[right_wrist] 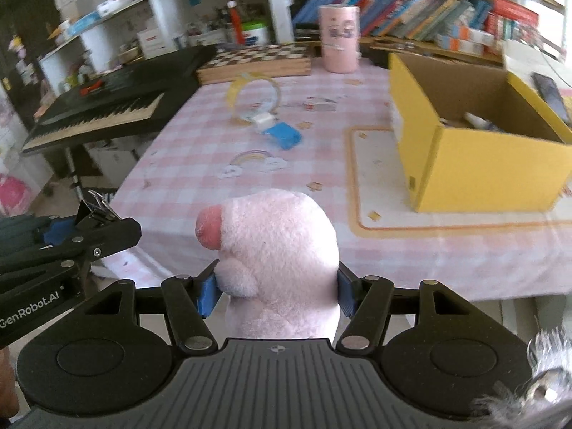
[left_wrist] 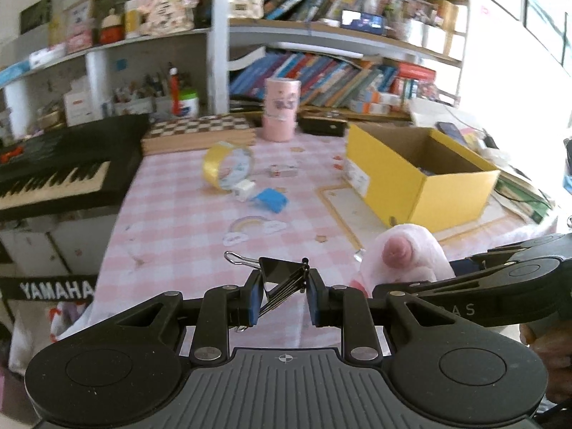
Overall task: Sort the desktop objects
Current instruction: 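Carry the binder clip and plush pig with both grippers toward the yellow box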
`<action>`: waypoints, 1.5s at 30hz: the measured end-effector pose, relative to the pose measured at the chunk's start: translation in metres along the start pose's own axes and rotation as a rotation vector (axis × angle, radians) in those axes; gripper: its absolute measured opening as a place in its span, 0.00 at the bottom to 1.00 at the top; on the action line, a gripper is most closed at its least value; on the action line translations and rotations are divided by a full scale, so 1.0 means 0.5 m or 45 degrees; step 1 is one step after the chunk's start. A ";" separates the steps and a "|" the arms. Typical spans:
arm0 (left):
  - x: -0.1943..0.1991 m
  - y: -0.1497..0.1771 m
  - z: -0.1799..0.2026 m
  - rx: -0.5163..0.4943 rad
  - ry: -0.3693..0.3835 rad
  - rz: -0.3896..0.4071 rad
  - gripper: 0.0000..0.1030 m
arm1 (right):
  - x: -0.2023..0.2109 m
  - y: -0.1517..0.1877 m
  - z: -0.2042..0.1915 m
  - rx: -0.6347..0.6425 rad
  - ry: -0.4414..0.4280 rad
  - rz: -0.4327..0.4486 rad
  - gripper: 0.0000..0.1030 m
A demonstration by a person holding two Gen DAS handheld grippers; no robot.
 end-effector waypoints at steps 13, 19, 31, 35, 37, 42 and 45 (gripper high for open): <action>-0.046 -0.010 0.134 -0.186 0.267 -0.031 0.23 | 0.075 0.064 0.126 -0.219 0.213 0.010 0.58; -0.061 -0.010 0.173 -0.229 0.334 -0.046 0.23 | 0.094 0.083 0.157 -0.271 0.265 0.013 0.58; -0.091 -0.024 0.238 -0.280 0.375 -0.069 0.23 | 0.102 0.087 0.222 -0.325 0.286 0.006 0.58; -0.108 -0.034 0.269 -0.296 0.384 -0.077 0.23 | 0.103 0.082 0.257 -0.339 0.289 0.007 0.58; -0.117 -0.040 0.286 -0.301 0.385 -0.081 0.23 | 0.104 0.079 0.279 -0.345 0.289 0.006 0.58; -0.146 -0.056 0.328 -0.303 0.380 -0.093 0.23 | 0.100 0.064 0.337 -0.357 0.279 -0.008 0.58; -0.164 -0.070 0.356 -0.289 0.378 -0.085 0.23 | 0.098 0.051 0.375 -0.346 0.274 -0.014 0.58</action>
Point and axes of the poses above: each gripper's, at about its wrist camera, not at the fingertips, and x roughly against the way its jaws point, z to its right, y to its underside, the point moved 5 cm from there along -x, roughly the way its jaws point, and after that the axes turned 1 degree about z, right-handed, at the moved point
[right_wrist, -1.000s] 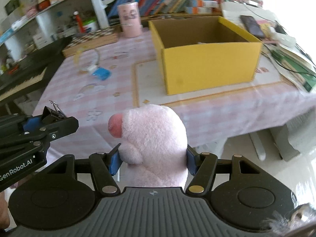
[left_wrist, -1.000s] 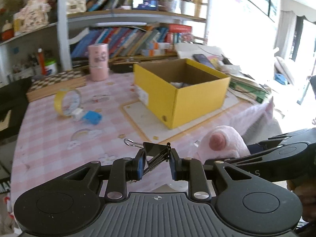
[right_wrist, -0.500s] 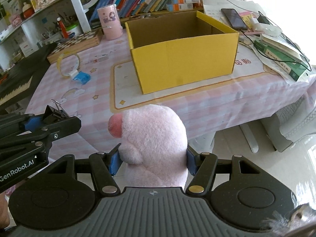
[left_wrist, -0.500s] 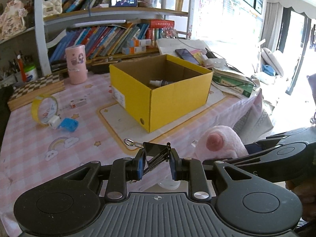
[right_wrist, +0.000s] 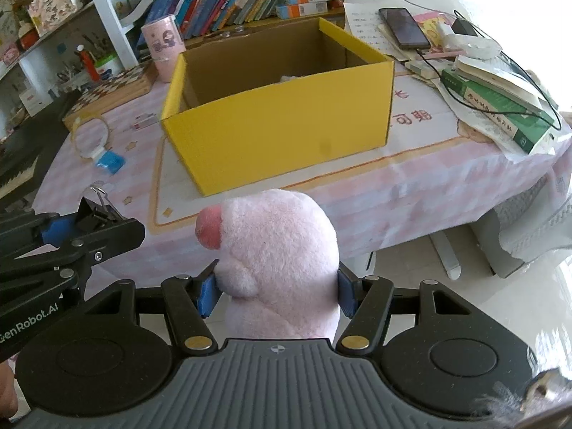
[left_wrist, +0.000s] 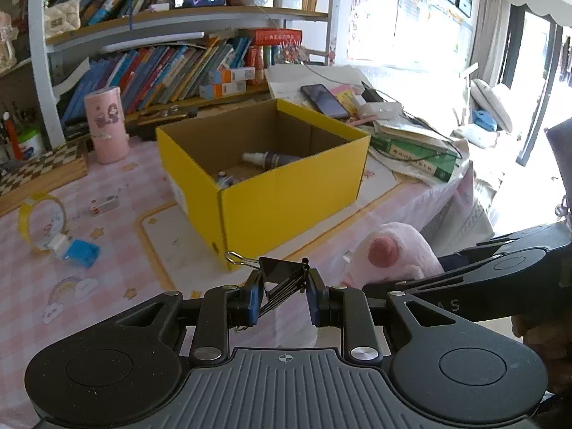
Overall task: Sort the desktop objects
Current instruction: 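Carry the binder clip and plush pig with both grippers toward the yellow box, then lower clip and pig into the box and open both grippers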
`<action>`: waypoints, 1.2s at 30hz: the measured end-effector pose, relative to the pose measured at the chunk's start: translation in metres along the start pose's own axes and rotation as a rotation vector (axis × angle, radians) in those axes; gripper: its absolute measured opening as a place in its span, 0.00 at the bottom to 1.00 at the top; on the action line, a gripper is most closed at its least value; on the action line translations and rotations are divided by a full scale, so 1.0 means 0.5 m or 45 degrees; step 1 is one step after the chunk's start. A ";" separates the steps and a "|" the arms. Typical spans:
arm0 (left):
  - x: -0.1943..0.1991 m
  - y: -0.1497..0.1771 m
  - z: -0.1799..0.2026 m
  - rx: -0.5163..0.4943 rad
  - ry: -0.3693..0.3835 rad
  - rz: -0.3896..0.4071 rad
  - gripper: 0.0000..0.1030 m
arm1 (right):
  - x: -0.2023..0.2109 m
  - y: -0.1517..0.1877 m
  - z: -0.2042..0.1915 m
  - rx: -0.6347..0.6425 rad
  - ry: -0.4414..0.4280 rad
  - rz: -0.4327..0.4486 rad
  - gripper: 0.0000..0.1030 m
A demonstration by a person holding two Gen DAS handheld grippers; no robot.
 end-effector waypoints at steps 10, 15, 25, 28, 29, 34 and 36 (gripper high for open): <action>-0.074 -0.090 0.070 0.011 -0.034 0.101 0.23 | -0.022 -0.096 0.112 0.046 -0.036 0.064 0.58; -0.109 -0.128 0.093 0.024 -0.092 0.139 0.23 | -0.012 -0.150 0.154 0.095 -0.059 0.187 0.58; -0.127 -0.201 0.064 0.046 -0.314 0.266 0.23 | -0.009 -0.286 0.176 0.239 -0.180 0.397 0.58; -0.137 -0.225 0.041 0.056 -0.375 0.282 0.23 | -0.019 -0.333 0.167 0.267 -0.212 0.445 0.58; -0.142 -0.233 0.034 0.057 -0.393 0.287 0.23 | -0.024 -0.346 0.165 0.275 -0.223 0.456 0.58; -0.189 -0.270 -0.009 0.076 -0.475 0.271 0.23 | -0.067 -0.418 0.140 0.328 -0.258 0.490 0.58; -0.211 -0.275 -0.025 0.113 -0.479 0.278 0.23 | -0.086 -0.440 0.128 0.354 -0.247 0.491 0.58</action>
Point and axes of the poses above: each gripper's, at about its wrist camera, not at the fingertips, and x roughly against the way its jaws point, z to its right, y to its underside, the point moved 5 cm from there along -x, roughly the way its jaws point, and after that the axes turned 1 degree about z, right-handed, at the moved point
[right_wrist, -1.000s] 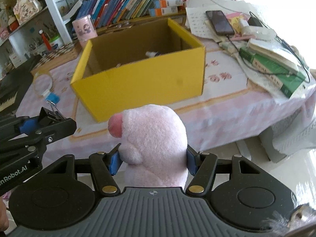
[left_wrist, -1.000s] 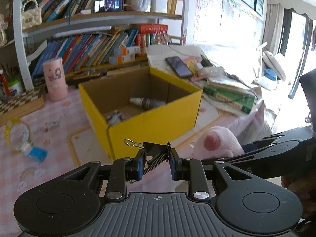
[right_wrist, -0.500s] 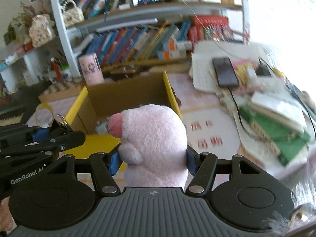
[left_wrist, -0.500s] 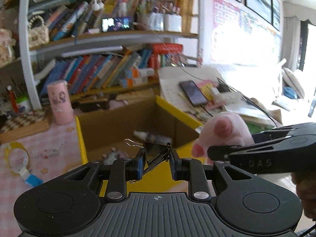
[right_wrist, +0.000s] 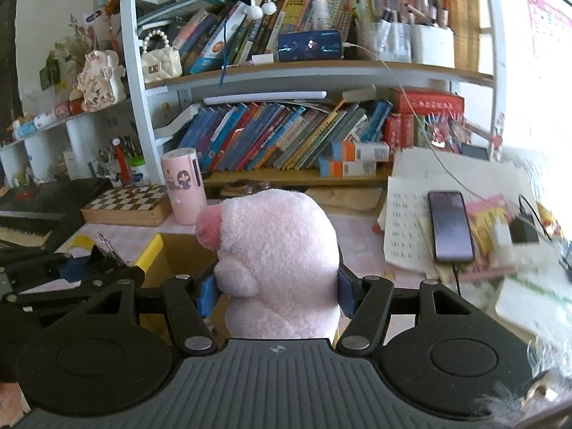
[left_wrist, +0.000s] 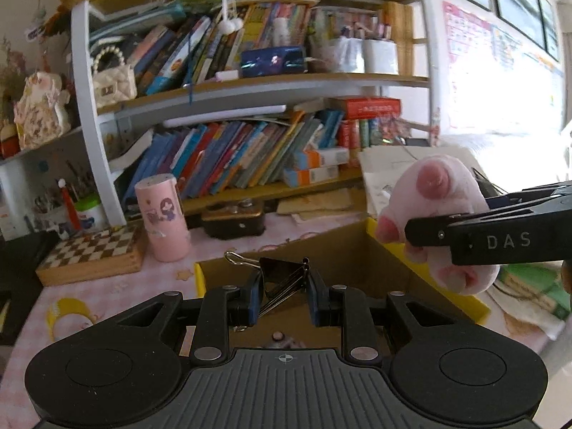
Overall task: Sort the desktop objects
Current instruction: 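Lower clip and pig into the box and open both grippers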
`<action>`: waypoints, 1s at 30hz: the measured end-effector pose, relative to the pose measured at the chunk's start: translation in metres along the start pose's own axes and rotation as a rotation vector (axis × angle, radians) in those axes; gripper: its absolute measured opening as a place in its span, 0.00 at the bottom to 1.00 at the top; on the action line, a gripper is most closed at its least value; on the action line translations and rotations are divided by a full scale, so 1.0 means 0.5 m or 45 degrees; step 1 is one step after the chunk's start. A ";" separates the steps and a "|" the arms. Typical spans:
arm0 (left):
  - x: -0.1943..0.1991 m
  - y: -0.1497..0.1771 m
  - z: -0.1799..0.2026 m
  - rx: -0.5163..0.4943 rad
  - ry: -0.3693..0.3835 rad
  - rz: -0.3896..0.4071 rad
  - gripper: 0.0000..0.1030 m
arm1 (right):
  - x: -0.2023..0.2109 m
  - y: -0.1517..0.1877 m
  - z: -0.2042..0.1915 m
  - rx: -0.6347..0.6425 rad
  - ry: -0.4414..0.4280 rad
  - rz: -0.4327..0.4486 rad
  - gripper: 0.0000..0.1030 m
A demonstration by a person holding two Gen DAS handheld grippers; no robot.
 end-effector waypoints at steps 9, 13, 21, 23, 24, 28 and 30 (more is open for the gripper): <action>-0.097 0.089 -0.001 -0.011 -0.013 -0.263 0.23 | -0.143 0.040 -0.051 0.210 -0.181 -0.329 0.58; -0.107 0.119 0.013 -0.115 -0.027 -0.325 0.22 | -0.179 0.083 -0.075 0.356 -0.212 -0.457 0.59; -0.123 0.116 0.014 -0.150 -0.053 -0.346 0.23 | -0.220 0.090 -0.060 0.311 -0.217 -0.559 0.59; -0.123 0.116 0.012 -0.150 -0.055 -0.340 0.24 | -0.223 0.089 -0.060 0.312 -0.209 -0.559 0.60; -0.124 0.116 0.012 -0.151 -0.061 -0.339 0.26 | -0.223 0.088 -0.060 0.307 -0.205 -0.557 0.62; -0.113 0.101 0.006 -0.073 -0.060 -0.284 0.48 | -0.215 0.084 -0.055 0.237 -0.191 -0.514 0.64; -0.095 0.090 0.001 -0.031 -0.085 -0.223 0.58 | -0.199 0.075 -0.047 0.179 -0.186 -0.470 0.64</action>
Point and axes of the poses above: each gripper's, at about its wrist camera, not at the fingertips, and x roughly against the way its jaws point, z to its right, y to its underside, the point moved 5 cm from there along -x, roughly the way its jaws point, and after that the axes turned 1 degree about z, right-handed, at the moved point
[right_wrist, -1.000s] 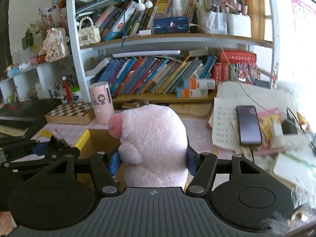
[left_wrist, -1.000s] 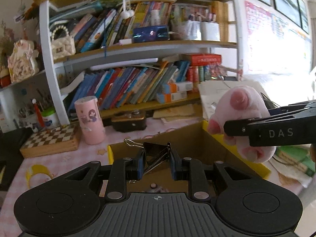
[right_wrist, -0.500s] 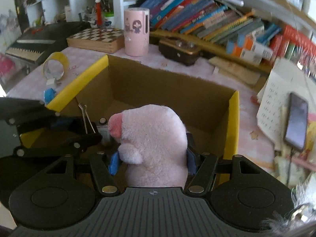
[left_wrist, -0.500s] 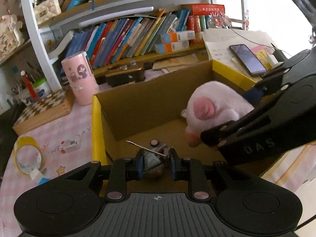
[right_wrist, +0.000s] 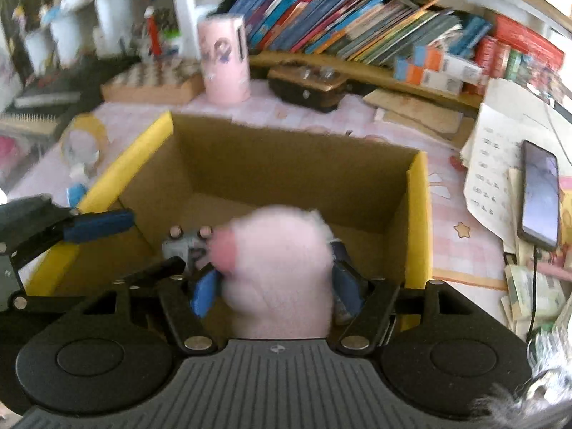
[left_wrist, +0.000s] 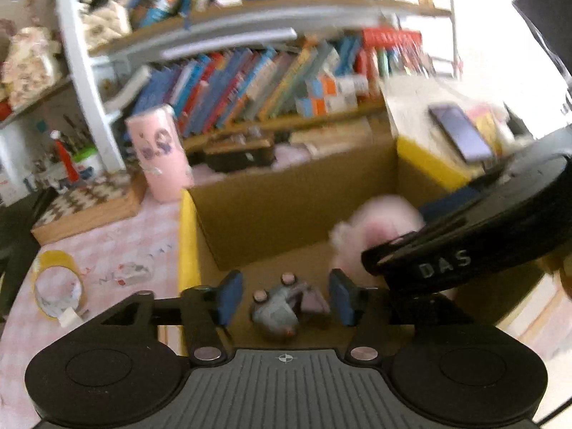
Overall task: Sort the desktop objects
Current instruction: 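Lower clip and pig into the box and open both grippers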
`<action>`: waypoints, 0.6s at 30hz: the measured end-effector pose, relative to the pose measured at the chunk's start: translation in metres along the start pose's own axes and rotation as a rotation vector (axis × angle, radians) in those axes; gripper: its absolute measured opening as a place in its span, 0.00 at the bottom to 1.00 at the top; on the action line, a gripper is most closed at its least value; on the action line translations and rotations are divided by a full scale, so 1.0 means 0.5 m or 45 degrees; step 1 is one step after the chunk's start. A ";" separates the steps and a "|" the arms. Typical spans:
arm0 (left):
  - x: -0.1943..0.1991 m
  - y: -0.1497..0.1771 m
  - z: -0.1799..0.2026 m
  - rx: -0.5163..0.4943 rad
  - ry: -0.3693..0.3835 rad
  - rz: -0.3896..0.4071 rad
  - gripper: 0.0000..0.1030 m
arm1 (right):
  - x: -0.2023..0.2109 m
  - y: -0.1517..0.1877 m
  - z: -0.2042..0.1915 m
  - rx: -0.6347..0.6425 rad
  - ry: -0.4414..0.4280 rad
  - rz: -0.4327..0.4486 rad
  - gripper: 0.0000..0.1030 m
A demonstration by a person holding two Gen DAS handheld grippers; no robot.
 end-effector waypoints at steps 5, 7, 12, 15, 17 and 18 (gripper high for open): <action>0.054 -0.019 -0.004 0.034 -0.009 0.114 0.75 | 0.063 -0.007 0.016 -0.121 0.015 0.128 0.64; 0.077 -0.026 -0.008 0.042 -0.031 0.140 0.85 | 0.089 -0.006 0.019 -0.151 0.024 0.180 0.64; 0.136 -0.027 -0.030 0.145 -0.057 0.189 0.95 | 0.158 0.010 0.027 -0.206 0.079 0.312 0.70; 0.164 -0.018 -0.044 0.192 -0.081 0.197 0.97 | 0.193 0.035 0.026 -0.225 0.121 0.378 0.74; 0.182 -0.008 -0.051 0.202 -0.104 0.204 0.97 | 0.209 0.057 0.025 -0.243 0.149 0.398 0.76; 0.190 -0.002 -0.053 0.200 -0.112 0.208 0.98 | 0.213 0.068 0.025 -0.255 0.157 0.398 0.76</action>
Point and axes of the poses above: each gripper's, at about its wrist camera, not at the fingertips, and x roughly against the way its jaws point, z to its right, y to its underside, the point moved 5 cm from there along -x, roughly the way its jaws point, and after that the axes turned 1 degree about z, right-handed, at the moved point
